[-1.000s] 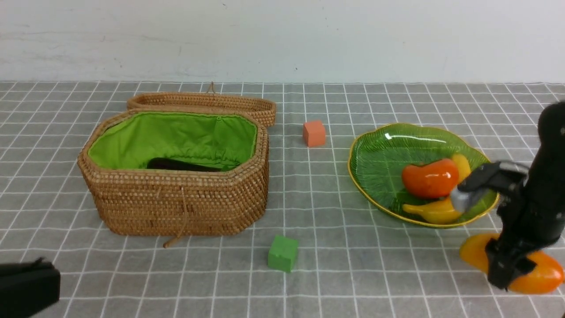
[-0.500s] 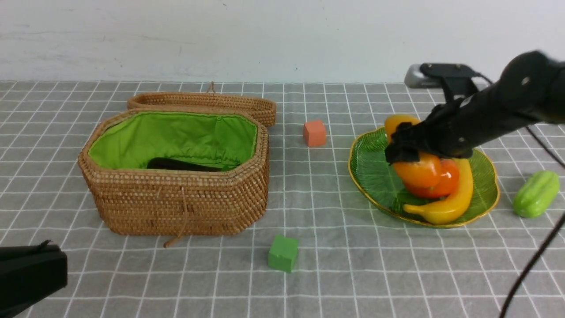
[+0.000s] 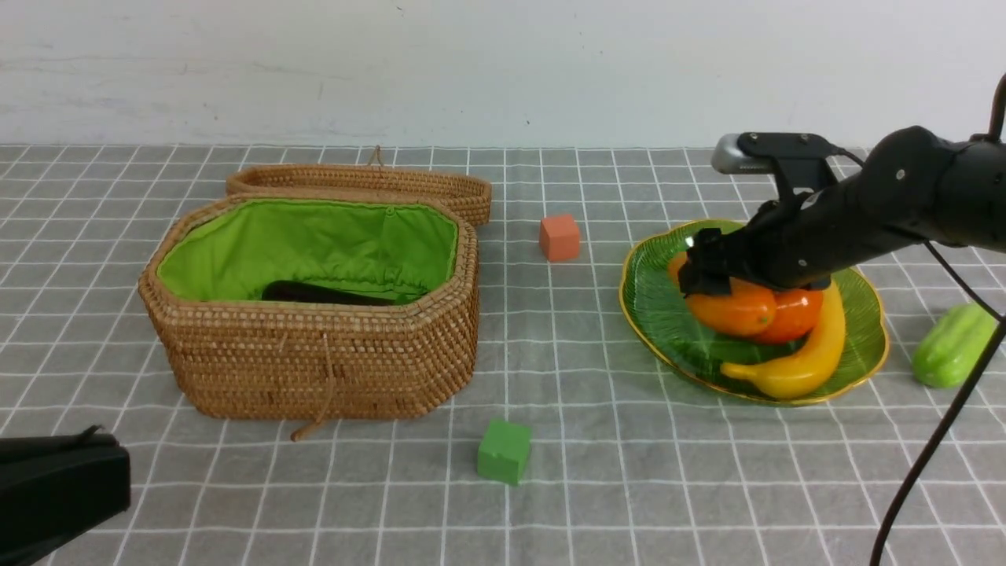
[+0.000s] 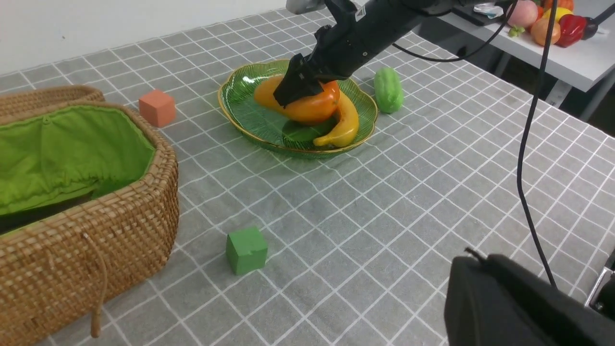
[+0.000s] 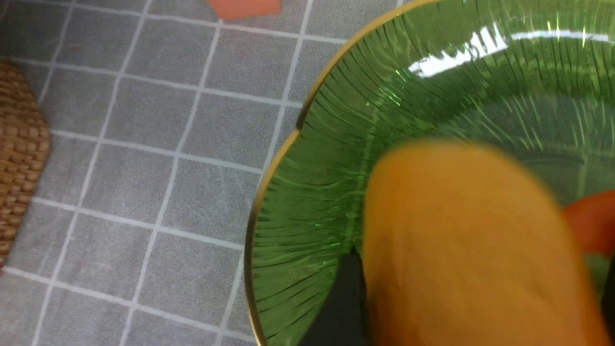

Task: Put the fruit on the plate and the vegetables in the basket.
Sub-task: Use the right arm to grab a mango and put it into the right plate, then take a chayote with your right arm and place it on the basket on the left.

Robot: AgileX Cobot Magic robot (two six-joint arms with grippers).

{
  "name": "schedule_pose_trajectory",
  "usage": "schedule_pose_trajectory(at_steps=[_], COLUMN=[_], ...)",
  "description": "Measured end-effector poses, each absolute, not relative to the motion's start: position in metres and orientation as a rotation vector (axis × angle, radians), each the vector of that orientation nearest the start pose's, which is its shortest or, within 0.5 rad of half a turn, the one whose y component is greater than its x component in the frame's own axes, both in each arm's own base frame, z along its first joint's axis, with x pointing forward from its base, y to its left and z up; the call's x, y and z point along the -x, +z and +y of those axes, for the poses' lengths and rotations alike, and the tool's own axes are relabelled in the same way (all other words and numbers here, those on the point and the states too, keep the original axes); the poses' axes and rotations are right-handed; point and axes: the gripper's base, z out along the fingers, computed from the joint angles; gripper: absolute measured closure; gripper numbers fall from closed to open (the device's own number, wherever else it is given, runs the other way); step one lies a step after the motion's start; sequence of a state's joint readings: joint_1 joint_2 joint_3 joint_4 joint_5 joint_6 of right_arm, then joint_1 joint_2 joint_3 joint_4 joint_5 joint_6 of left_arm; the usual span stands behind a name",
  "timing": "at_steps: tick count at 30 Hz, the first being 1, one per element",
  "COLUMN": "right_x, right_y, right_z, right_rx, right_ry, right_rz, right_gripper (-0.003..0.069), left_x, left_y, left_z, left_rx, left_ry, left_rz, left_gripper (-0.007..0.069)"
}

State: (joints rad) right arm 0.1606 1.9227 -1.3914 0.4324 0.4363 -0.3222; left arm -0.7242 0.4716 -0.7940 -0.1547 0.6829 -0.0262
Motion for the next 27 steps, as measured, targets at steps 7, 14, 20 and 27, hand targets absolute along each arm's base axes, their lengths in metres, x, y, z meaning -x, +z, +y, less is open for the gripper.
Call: schedule_pose_trajectory(at_steps=[7,14,20,27], right_x=[-0.408,-0.381,-0.382,-0.413], right_y=[0.252,0.298,0.261,0.212], right_z=[0.083,0.026,-0.059,-0.099], right_rx=[0.213,-0.054,-0.550,-0.716], right_ry=[0.332,0.257,0.078,0.072], right_rz=[2.380,2.436,2.565,2.570], right_gripper=[0.0017,0.0102,0.0099,0.0055], left_x=[-0.051,-0.051,-0.051,-0.051], left_y=[0.384,0.385,0.385,0.386], left_z=[-0.056,-0.057,-0.057,-0.057], left_rx=[-0.597,-0.594,-0.592,-0.591], left_ry=[-0.699,-0.699,-0.700,-0.700], left_rz=[1.772,1.760,1.754,1.752], left_gripper=[0.0638,0.0638,0.0638,0.0638])
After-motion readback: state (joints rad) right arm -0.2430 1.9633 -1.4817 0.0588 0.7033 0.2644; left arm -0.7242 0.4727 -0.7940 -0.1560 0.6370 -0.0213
